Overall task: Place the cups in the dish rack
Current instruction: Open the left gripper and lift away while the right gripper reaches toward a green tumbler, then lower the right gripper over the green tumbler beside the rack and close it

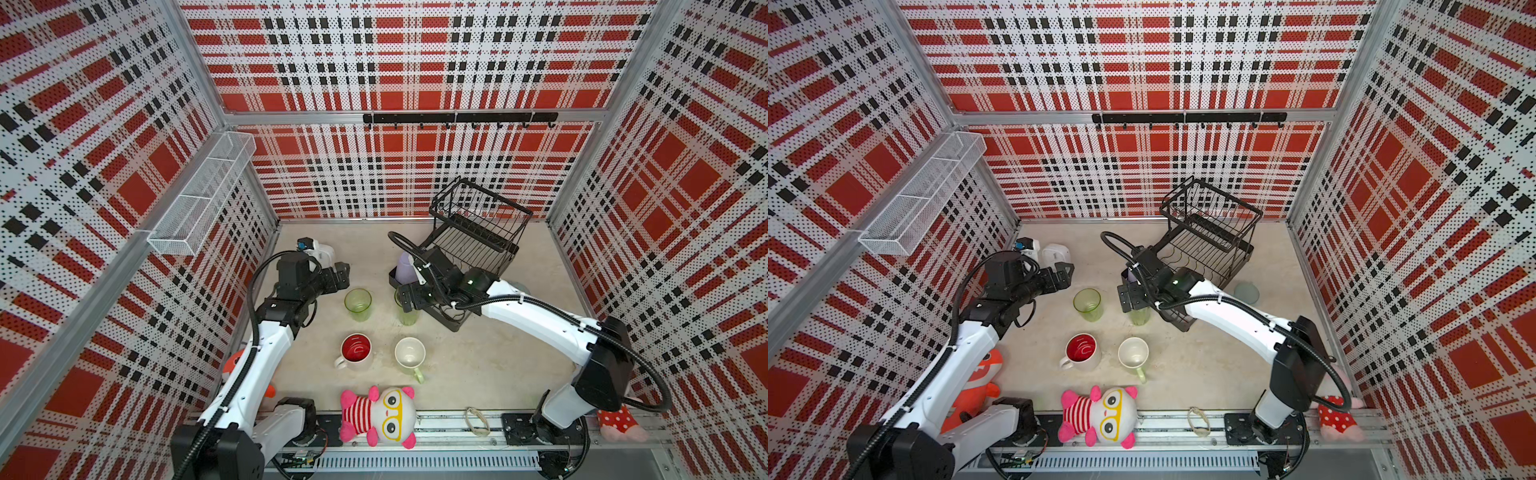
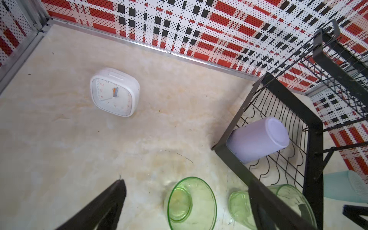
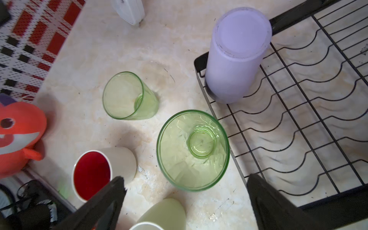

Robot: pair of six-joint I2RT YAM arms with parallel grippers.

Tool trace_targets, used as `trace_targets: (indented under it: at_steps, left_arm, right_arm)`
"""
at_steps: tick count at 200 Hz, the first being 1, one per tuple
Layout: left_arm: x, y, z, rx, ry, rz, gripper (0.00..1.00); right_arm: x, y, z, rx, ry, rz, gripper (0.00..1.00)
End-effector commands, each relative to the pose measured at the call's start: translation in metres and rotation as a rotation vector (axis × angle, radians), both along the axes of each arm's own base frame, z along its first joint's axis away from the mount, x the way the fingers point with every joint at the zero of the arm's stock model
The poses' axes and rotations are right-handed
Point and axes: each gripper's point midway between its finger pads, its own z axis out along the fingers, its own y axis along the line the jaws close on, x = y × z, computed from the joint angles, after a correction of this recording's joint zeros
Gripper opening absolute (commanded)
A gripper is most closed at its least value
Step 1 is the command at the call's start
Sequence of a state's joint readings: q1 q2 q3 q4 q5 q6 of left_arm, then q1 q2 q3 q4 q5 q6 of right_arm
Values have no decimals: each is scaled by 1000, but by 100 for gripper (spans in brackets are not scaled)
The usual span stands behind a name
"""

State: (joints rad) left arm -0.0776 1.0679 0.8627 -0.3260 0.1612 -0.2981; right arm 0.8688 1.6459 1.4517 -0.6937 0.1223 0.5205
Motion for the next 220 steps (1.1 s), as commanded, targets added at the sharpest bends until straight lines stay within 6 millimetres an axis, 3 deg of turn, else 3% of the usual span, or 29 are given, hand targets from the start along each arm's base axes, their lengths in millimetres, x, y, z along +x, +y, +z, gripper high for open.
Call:
trace_targets:
  at_steps: [1,30,95,220]
  left_arm:
    - [2,14,12,-33,-52,75,98]
    - [-2,28,11,6,-65,144,98]
    - [-5,34,0,22,-58,161,98]
    - [-1,28,-3,-2,-54,137,98]
  right_arm:
    - [5,-5,-14,-76,29,-47,100]
    - [10,4,-30,-95,74,-70,100]
    - [13,35,-47,-110,107,-7,100]
    - [11,23,-89,-263,131,-3,98]
